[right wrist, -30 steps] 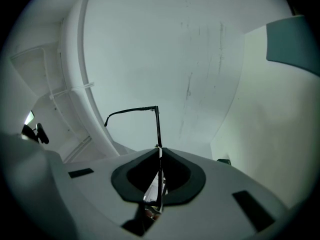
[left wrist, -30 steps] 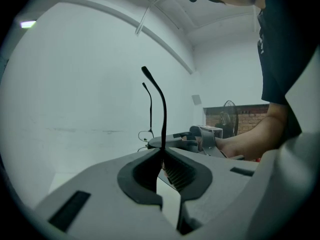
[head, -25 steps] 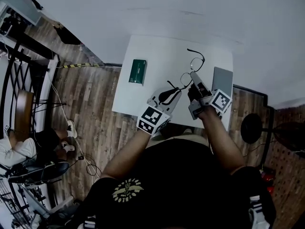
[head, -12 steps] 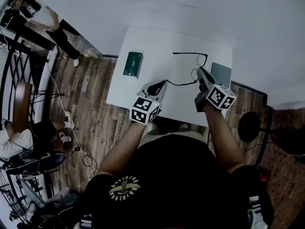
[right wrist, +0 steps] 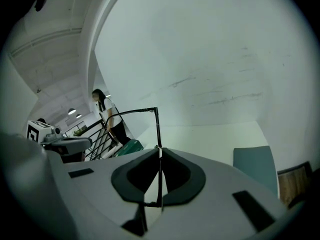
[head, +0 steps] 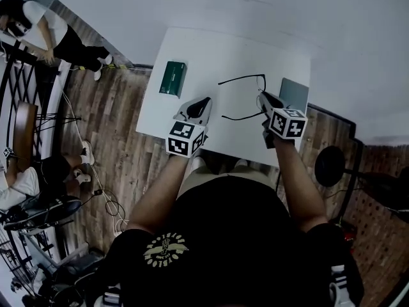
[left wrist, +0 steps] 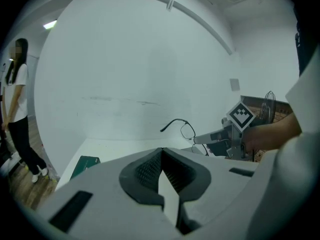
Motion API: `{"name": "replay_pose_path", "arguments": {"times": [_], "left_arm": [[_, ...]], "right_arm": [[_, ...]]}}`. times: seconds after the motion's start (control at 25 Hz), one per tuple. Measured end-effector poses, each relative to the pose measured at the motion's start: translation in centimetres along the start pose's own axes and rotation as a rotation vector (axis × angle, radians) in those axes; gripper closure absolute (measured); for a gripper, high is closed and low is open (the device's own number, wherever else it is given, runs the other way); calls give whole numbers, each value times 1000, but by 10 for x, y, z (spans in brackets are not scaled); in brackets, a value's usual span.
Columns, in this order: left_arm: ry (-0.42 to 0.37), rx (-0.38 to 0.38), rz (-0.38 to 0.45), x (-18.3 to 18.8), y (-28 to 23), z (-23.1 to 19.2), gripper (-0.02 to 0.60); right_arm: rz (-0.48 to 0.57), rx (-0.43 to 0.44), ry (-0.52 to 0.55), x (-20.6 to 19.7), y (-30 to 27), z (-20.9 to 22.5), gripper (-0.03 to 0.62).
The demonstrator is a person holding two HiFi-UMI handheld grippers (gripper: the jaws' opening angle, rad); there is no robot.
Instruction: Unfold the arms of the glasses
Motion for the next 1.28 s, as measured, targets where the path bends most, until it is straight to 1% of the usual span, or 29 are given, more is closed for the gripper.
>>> {"name": "replay_pose_path", "arguments": {"times": [0.32, 0.64, 0.88, 1.28], "left_arm": [[20, -24, -16, -14, -8, 5, 575], [34, -31, -29, -25, -15, 2, 575], [55, -34, -54, -36, -18, -2, 575], [88, -48, -102, -61, -24, -4, 575]], "right_arm": [[-151, -90, 7, -27, -26, 27, 579], [-247, -158, -12, -50, -49, 50, 577], [-321, -206, 1, -65, -72, 63, 577], [-422, -245, 31, -85, -106, 74, 577]]}}
Point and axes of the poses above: the fingertips, and each gripper's own axes: y backward along the fingers, z to its right, x out of its top, the point moved 9 cm from there along y, backward along the fingers, and after that the axes turned 13 degrees about -y, right-handed, at the moved point
